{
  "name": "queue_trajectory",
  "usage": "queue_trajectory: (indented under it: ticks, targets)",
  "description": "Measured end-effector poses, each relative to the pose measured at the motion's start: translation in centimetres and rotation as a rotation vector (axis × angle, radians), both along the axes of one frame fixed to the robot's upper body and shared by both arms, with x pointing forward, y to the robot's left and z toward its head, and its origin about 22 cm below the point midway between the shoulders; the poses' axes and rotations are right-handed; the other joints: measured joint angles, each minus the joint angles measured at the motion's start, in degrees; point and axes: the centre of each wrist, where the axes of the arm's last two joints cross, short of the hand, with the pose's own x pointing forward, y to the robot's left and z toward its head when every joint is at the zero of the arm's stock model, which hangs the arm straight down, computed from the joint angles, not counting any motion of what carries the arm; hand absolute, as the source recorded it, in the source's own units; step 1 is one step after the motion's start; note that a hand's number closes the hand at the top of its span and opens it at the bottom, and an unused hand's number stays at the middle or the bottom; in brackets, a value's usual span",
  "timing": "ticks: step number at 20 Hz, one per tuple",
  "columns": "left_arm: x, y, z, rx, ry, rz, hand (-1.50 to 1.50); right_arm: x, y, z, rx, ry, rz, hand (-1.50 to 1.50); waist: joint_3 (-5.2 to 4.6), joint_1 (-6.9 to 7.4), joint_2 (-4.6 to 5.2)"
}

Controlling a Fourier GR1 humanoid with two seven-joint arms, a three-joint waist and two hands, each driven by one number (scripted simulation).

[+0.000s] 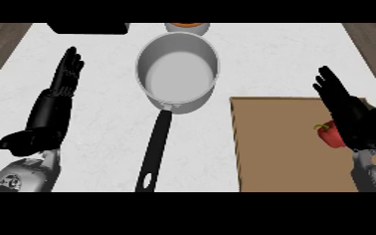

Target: Pick the bell pepper from the tray and place it in the pot

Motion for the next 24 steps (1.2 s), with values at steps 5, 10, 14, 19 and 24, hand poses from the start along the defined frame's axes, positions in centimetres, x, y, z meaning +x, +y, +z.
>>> queue_trajectory:
  ticks: [5,10,14,19,24]
  targets:
    - [-0.7,0.2,-1.6,-0.073,0.052,0.043,0.0,1.1,-1.2,7.2,-0.015,-0.468,0.215,1.5,0.71,-0.82,-0.05]
    - [-1.9,-0.5,-4.0,-0.181,0.132,0.086,0.0,0.3,-6.7,11.8,-0.187,-0.848,0.148,-1.5,1.0,-2.66,0.52]
    - [-2.8,-1.0,-5.2,-0.229,0.155,0.094,0.0,-1.5,-9.9,10.1,-0.172,-1.067,0.223,-1.5,1.2,-2.77,0.95]
    - [-3.7,-1.5,-6.3,-0.253,0.164,0.093,0.0,-5.2,-13.7,7.5,-0.213,-1.155,0.213,-1.5,1.11,-2.53,1.11]
    - [-3.6,-2.1,-6.7,-0.256,0.157,0.083,0.0,-8.9,-16.2,6.5,-0.443,-1.014,0.233,-1.5,0.93,-1.95,1.23]
